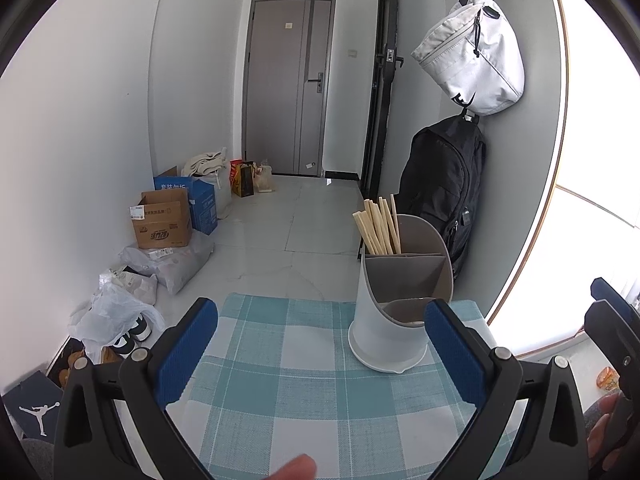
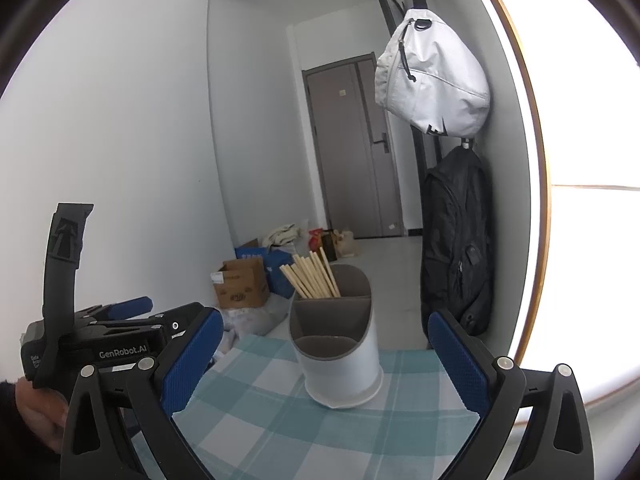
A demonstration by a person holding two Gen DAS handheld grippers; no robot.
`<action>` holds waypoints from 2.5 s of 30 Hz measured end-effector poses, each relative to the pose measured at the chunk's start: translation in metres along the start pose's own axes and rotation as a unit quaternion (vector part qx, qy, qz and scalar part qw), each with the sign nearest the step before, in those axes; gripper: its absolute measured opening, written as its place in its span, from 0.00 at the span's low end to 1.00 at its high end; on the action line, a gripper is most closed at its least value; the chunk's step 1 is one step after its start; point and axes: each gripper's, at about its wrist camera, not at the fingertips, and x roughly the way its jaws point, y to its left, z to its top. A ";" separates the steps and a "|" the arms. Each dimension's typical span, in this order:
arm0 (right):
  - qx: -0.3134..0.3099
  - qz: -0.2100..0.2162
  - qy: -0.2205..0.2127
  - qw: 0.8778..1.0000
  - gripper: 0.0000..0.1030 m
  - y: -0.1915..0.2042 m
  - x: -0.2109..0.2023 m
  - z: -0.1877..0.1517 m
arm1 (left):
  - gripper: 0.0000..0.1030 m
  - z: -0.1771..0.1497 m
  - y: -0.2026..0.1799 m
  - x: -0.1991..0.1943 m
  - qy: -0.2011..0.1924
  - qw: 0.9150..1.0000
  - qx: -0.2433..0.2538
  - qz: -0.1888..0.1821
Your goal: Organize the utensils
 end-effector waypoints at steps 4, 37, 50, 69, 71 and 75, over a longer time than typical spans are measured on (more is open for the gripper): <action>-0.002 -0.002 0.001 1.000 1.00 0.000 0.000 0.000 | 0.98 -0.001 -0.001 0.002 0.001 1.000 0.002 0.004; -0.008 0.003 0.003 1.000 1.00 0.002 0.000 -0.002 | 0.98 -0.004 0.000 0.003 0.007 1.000 -0.001 0.004; -0.013 0.004 0.001 1.000 1.00 0.004 -0.001 -0.003 | 0.98 -0.005 0.000 0.004 0.013 1.000 -0.002 0.002; -0.013 0.005 0.001 1.000 1.00 0.004 -0.001 -0.003 | 0.98 -0.006 -0.001 0.003 0.014 1.000 0.000 0.002; -0.013 0.005 0.001 1.000 1.00 0.004 -0.001 -0.003 | 0.98 -0.006 -0.001 0.003 0.014 1.000 0.001 0.001; -0.013 0.005 0.001 1.000 1.00 0.003 -0.001 -0.003 | 0.98 -0.006 -0.001 0.003 0.013 1.000 0.002 0.002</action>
